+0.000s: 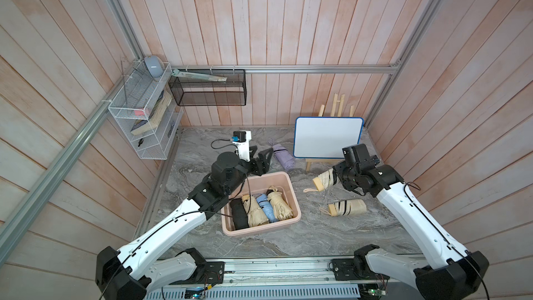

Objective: Put the umbrella into the storage box
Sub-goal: Pick up the umbrella from the center of the board.

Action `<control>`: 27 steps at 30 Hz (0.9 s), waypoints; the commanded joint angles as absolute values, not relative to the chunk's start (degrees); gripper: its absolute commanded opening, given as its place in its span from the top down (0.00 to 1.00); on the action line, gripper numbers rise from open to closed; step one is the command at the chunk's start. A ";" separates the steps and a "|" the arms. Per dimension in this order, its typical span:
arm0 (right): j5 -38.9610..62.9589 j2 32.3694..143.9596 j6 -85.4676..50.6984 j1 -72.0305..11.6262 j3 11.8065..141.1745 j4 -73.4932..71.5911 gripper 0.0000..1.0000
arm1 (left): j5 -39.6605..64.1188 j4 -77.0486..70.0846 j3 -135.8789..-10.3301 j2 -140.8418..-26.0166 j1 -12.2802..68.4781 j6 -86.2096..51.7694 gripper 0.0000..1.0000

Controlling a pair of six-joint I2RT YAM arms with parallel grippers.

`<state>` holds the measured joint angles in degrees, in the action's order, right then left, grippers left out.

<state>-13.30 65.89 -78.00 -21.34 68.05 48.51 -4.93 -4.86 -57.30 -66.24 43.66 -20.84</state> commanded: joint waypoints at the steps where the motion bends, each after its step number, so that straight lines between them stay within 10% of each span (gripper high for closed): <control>1: -12.41 65.64 -77.72 -20.58 74.37 46.22 0.53 | -5.03 -19.86 -59.50 -69.64 46.19 -16.43 0.24; 27: 0.94 72.60 -89.19 -23.60 87.26 24.69 0.54 | -0.89 -43.94 -61.82 -87.67 48.69 -26.16 0.00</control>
